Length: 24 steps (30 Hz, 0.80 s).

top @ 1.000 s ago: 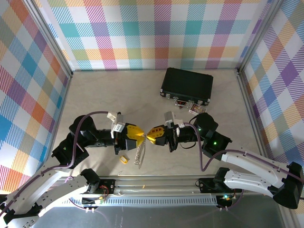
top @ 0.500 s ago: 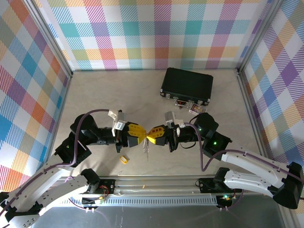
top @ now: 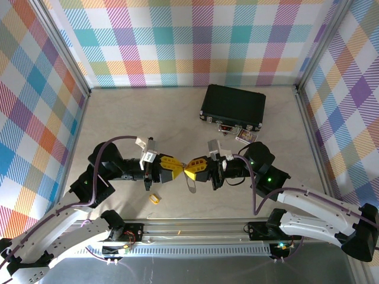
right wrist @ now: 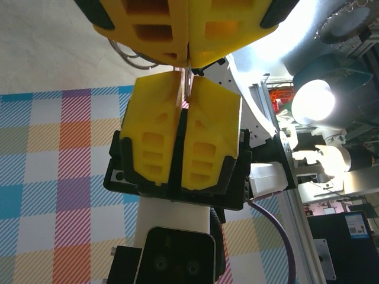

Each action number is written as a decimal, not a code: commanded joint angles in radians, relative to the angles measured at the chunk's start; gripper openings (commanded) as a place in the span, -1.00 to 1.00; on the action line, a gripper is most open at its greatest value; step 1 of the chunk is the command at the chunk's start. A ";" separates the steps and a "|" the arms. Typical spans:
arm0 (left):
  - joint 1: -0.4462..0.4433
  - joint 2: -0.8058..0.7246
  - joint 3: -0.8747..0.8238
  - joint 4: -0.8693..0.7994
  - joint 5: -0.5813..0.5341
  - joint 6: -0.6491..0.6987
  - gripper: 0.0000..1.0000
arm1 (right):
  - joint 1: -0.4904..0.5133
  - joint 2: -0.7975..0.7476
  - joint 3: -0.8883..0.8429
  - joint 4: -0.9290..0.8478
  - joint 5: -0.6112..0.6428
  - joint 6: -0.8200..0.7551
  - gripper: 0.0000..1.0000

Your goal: Put the keys on the keyring

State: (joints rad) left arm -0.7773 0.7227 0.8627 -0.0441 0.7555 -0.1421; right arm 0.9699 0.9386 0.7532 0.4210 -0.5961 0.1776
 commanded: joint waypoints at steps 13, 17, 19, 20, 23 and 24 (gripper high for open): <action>-0.009 -0.023 -0.007 0.013 -0.017 0.018 -1.00 | 0.002 -0.061 0.008 -0.073 0.086 -0.020 -0.11; -0.010 -0.024 0.002 -0.023 -0.043 0.040 -1.00 | 0.003 -0.124 0.012 -0.182 0.136 -0.054 0.07; -0.010 -0.020 0.005 -0.034 -0.051 0.047 -1.00 | 0.002 -0.149 0.022 -0.243 0.166 -0.074 0.04; -0.009 -0.019 0.006 -0.036 -0.055 0.050 -1.00 | 0.002 -0.157 0.028 -0.263 0.173 -0.082 0.02; -0.010 -0.014 0.012 -0.050 -0.071 0.063 -1.00 | 0.002 -0.163 0.046 -0.321 0.199 -0.104 -0.08; -0.009 -0.013 0.014 -0.052 -0.075 0.066 -1.00 | 0.002 -0.158 0.056 -0.345 0.205 -0.108 -0.10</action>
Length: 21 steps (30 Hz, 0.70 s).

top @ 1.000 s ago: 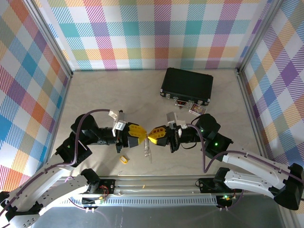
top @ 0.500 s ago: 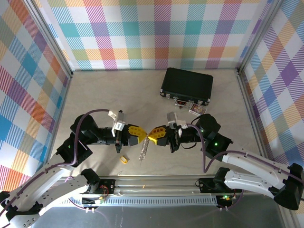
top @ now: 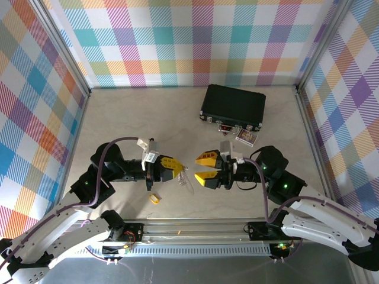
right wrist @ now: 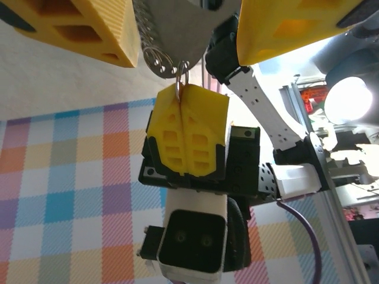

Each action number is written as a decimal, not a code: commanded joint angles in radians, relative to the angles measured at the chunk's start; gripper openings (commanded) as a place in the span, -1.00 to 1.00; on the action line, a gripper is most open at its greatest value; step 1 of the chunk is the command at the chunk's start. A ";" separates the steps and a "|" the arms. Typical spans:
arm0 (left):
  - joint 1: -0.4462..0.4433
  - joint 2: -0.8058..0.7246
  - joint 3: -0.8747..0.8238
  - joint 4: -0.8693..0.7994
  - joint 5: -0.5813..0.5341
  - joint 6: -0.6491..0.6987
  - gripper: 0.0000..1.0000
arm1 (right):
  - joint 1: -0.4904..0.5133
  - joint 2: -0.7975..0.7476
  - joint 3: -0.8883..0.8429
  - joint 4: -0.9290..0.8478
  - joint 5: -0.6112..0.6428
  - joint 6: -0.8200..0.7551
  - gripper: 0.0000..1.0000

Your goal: Put the keys on the keyring

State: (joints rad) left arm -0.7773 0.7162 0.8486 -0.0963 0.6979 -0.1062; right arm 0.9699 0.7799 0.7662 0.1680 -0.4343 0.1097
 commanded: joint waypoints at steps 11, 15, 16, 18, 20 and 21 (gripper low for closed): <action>-0.009 -0.017 0.049 -0.096 -0.138 0.116 -1.00 | 0.002 0.054 0.091 -0.197 0.055 -0.045 -0.01; -0.010 -0.008 0.087 -0.159 -0.203 0.163 -1.00 | 0.002 0.038 0.075 -0.198 0.054 -0.051 -0.07; -0.010 -0.004 0.099 -0.173 -0.214 0.169 -1.00 | 0.002 0.036 0.073 -0.198 0.059 -0.046 -0.06; -0.008 0.005 0.120 -0.210 -0.241 0.172 -1.00 | 0.003 0.050 0.079 -0.220 0.080 -0.040 0.00; -0.009 0.005 0.130 -0.216 -0.280 0.164 -1.00 | 0.002 0.082 0.103 -0.267 0.124 -0.029 0.14; -0.009 0.010 0.137 -0.224 -0.314 0.156 -1.00 | 0.001 0.101 0.114 -0.289 0.148 -0.013 0.23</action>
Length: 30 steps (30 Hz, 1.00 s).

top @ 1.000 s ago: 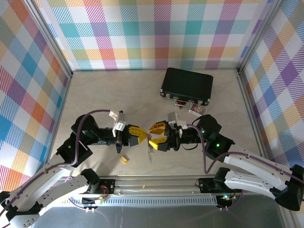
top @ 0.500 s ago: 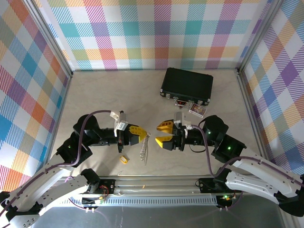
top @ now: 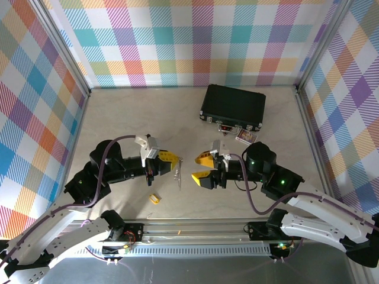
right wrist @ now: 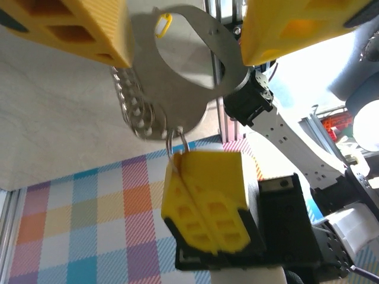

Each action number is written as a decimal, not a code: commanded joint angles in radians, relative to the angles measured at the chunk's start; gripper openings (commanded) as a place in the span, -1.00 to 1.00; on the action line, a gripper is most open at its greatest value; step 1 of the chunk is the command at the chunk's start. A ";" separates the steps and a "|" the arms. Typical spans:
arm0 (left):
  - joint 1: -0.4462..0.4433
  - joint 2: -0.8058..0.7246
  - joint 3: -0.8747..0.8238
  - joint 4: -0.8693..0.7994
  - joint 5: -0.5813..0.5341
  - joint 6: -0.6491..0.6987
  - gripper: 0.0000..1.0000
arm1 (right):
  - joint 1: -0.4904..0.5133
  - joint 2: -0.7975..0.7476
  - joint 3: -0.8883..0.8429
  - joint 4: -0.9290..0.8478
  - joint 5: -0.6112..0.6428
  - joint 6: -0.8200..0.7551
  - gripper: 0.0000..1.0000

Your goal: Put the keys on the keyring

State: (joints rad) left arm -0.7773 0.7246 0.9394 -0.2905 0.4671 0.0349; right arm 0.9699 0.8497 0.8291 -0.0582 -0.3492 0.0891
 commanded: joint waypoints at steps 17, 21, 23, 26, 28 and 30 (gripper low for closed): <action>0.217 0.169 0.039 0.027 -0.168 -0.292 -1.00 | -0.002 0.452 0.001 0.092 -0.064 0.149 0.87; 0.362 0.189 -0.012 0.131 -0.077 -0.382 -1.00 | -0.002 0.583 0.021 0.154 -0.111 0.149 0.79; 0.382 0.203 -0.010 0.132 -0.082 -0.383 -1.00 | -0.002 0.661 0.062 0.150 -0.136 0.144 0.70; 0.407 0.207 -0.015 0.133 -0.090 -0.390 -1.00 | 0.008 0.760 0.122 0.141 -0.169 0.118 0.56; 0.440 0.206 -0.027 0.149 -0.070 -0.411 -1.00 | 0.015 0.809 0.142 0.151 -0.184 0.084 0.52; 0.477 0.207 -0.029 0.148 -0.036 -0.429 -1.00 | 0.014 0.848 0.160 0.165 -0.217 0.035 0.48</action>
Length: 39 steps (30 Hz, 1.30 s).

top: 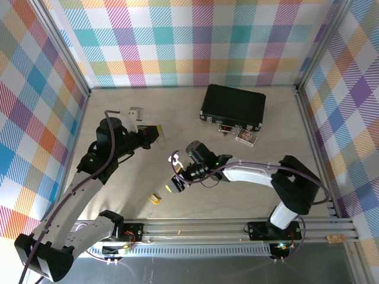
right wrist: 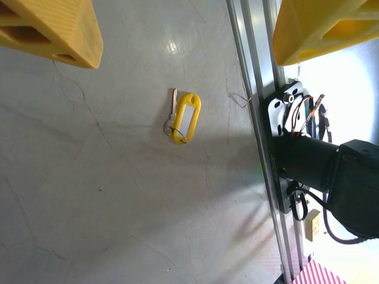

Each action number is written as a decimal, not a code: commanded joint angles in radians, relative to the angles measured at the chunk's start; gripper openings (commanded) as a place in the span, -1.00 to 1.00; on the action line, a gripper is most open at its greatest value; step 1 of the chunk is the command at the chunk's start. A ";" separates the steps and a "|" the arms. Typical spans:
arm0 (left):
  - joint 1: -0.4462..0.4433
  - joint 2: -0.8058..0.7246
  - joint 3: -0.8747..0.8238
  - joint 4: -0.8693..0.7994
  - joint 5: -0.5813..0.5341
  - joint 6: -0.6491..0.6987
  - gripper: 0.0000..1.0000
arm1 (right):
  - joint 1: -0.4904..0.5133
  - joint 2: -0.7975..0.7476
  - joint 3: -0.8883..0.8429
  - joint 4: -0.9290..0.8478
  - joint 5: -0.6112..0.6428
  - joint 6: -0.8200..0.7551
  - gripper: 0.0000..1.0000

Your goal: Put the keys on the keyring

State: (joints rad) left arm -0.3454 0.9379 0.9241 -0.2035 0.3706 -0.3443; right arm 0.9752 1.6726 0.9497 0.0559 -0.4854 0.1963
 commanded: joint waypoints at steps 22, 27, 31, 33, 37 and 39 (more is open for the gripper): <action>0.292 -0.032 -0.063 0.130 0.326 -0.139 -1.00 | 0.086 0.361 0.371 -0.235 -0.163 -0.479 0.05; 0.319 -0.042 -0.075 0.135 0.344 -0.140 -1.00 | 0.100 0.401 0.410 -0.256 -0.141 -0.493 -0.01; 0.333 -0.053 -0.082 0.143 0.350 -0.142 -1.00 | 0.117 0.431 0.450 -0.295 -0.101 -0.515 -0.07; 0.337 -0.055 -0.080 0.147 0.354 -0.141 -1.00 | 0.124 0.444 0.466 -0.299 -0.085 -0.518 -0.10; 0.339 -0.067 -0.083 0.157 0.357 -0.139 -1.00 | 0.126 0.461 0.493 -0.308 -0.053 -0.520 -0.16; 0.339 -0.070 -0.083 0.158 0.358 -0.137 -1.00 | 0.130 0.469 0.506 -0.316 -0.041 -0.526 -0.21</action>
State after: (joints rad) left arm -0.0208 0.8917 0.8513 -0.0971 0.6991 -0.4824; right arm 1.0950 2.1223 1.4158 -0.2245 -0.5426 -0.2974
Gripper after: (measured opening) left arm 0.063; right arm 0.400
